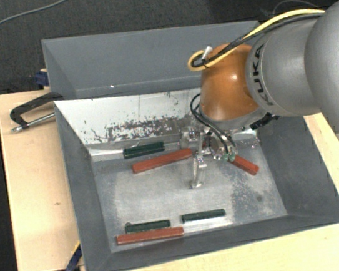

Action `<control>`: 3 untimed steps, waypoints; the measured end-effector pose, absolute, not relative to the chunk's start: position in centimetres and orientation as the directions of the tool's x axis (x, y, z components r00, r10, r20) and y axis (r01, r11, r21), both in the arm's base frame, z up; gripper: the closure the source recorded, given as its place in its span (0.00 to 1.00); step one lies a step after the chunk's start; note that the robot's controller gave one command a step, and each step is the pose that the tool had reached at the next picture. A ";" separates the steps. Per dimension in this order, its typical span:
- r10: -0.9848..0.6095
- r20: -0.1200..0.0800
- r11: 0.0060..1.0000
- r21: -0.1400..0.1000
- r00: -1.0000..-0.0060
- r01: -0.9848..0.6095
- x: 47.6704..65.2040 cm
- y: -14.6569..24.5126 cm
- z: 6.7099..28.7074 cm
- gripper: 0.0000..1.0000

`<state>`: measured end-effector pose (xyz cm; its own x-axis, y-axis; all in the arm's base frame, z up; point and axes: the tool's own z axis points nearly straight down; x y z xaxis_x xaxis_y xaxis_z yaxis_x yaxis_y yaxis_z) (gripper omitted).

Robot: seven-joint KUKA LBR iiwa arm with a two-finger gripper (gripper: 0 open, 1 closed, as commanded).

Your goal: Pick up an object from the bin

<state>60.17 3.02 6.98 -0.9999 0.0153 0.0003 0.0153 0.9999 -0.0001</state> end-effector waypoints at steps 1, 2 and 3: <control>0.012 -0.002 1.000 0.002 -1.000 0.012 60.2 3.2 7.1 1.00; 0.041 -0.014 0.999 0.002 -0.999 0.041 60.1 2.1 22.0 1.00; -0.198 -0.001 0.980 0.000 -0.980 -0.198 54.1 1.3 22.0 1.00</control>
Offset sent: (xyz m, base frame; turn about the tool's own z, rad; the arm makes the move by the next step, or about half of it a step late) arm 0.0000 0.0000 0.0000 0.0000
